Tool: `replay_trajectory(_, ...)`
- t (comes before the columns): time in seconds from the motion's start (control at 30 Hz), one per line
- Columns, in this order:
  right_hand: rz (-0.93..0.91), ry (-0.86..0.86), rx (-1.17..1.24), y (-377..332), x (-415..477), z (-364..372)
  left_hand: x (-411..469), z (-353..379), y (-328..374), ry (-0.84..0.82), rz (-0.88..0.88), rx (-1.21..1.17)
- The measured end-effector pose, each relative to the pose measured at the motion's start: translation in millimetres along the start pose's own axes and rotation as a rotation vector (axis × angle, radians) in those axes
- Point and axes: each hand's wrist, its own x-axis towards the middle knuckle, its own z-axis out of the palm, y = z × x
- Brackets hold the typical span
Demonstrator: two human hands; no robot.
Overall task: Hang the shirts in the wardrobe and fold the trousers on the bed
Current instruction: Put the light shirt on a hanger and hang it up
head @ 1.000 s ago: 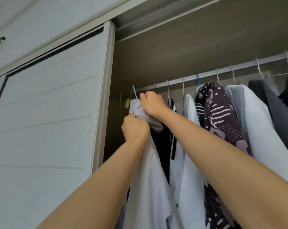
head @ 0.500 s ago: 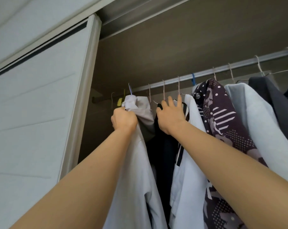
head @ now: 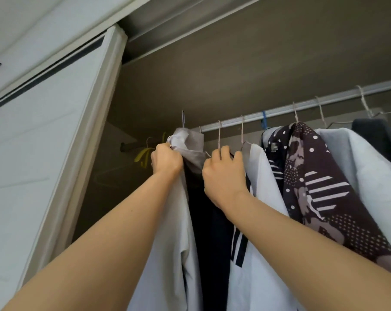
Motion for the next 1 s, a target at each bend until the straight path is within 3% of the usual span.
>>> replay_trajectory(0.3,-0.084,-0.02,-0.037,-17,-8,8,14,22,-38,-0.026,0.025,0.05)
replay_trajectory(0.77,-0.039,-0.018,0.001,-23,-8,14,3,37,-59,-0.124,0.093,0.257)
replay_trajectory(1.0,-0.056,-0.034,-0.027,-22,-14,9,-25,34,-68,-0.037,0.324,0.521)
